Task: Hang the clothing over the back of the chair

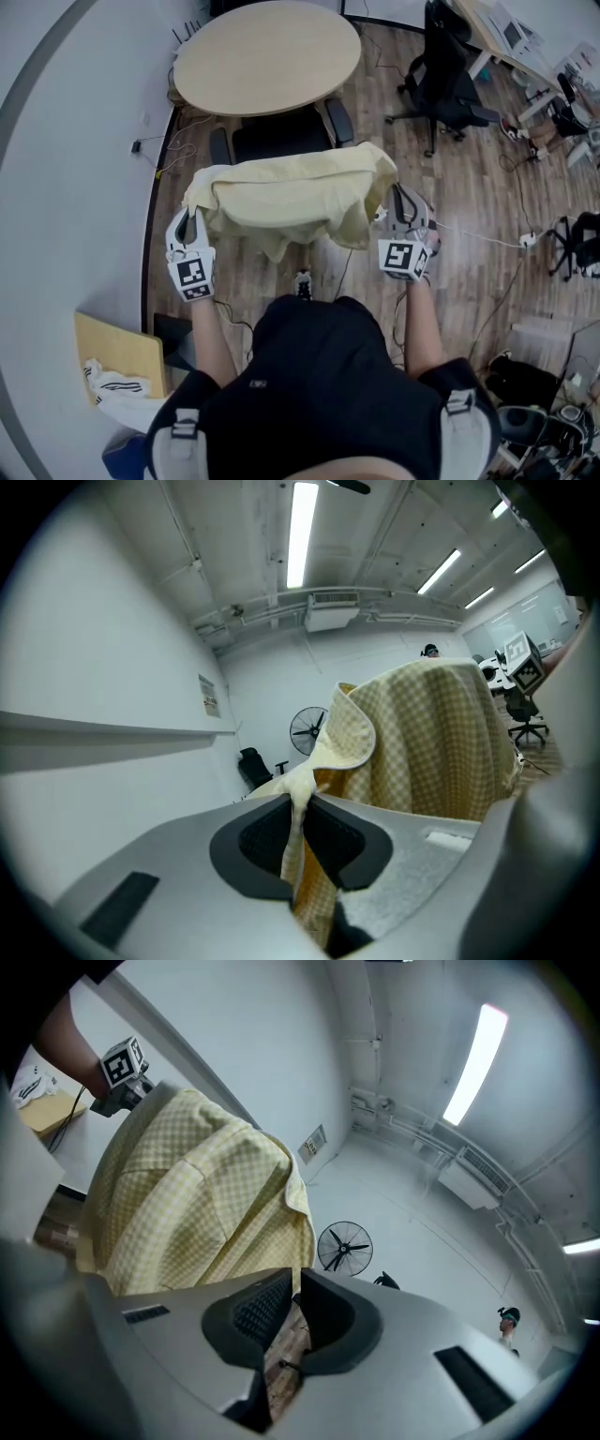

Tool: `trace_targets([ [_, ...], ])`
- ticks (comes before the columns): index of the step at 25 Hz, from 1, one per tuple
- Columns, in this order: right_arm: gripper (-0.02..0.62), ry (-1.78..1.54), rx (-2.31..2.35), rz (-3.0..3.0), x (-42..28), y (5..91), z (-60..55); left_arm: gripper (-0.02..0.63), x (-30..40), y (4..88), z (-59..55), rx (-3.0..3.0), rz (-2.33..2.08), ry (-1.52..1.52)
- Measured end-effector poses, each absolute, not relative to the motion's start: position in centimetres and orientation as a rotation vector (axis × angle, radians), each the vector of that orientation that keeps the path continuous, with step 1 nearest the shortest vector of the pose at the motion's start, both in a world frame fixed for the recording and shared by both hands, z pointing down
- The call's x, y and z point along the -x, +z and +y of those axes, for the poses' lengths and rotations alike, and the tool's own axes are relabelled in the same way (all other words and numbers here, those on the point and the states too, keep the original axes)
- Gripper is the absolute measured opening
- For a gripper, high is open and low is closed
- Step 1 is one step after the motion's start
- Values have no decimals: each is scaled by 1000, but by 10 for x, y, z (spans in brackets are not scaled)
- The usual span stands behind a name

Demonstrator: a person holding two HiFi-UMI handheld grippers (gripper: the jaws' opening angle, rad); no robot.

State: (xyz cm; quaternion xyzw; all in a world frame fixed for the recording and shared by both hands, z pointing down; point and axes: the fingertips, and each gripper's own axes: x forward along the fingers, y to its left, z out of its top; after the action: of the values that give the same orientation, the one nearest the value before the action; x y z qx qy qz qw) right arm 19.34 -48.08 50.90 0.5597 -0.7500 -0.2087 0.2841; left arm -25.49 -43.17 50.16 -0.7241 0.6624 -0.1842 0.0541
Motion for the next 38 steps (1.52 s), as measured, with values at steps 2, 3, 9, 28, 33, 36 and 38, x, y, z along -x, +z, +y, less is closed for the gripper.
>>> trace_targets([
  [2, 20, -536, -1494, -2018, -206, 514, -472, 28, 242, 502, -421, 2196, 2011, -578],
  [3, 19, -523, -1492, -2023, -212, 516, -468, 29, 236, 502, -416, 2195, 2008, -590],
  [9, 17, -502, -1451, -2044, -231, 524, -444, 60, 210, 501, -389, 2171, 2031, -608],
  [28, -3, -569, -1336, -2132, -242, 522, -378, 6, 161, 490, -294, 2093, 2087, -513],
  [33, -6, -553, -1357, -2143, -254, 520, -373, 1, 149, 492, -279, 2098, 2093, -528],
  [36, -6, -531, -1351, -2154, -257, 528, -363, 0, 146, 494, -266, 2094, 2097, -546],
  [38, -6, -502, -1348, -2164, -261, 538, -358, 1, 142, 496, -259, 2091, 2100, -555],
])
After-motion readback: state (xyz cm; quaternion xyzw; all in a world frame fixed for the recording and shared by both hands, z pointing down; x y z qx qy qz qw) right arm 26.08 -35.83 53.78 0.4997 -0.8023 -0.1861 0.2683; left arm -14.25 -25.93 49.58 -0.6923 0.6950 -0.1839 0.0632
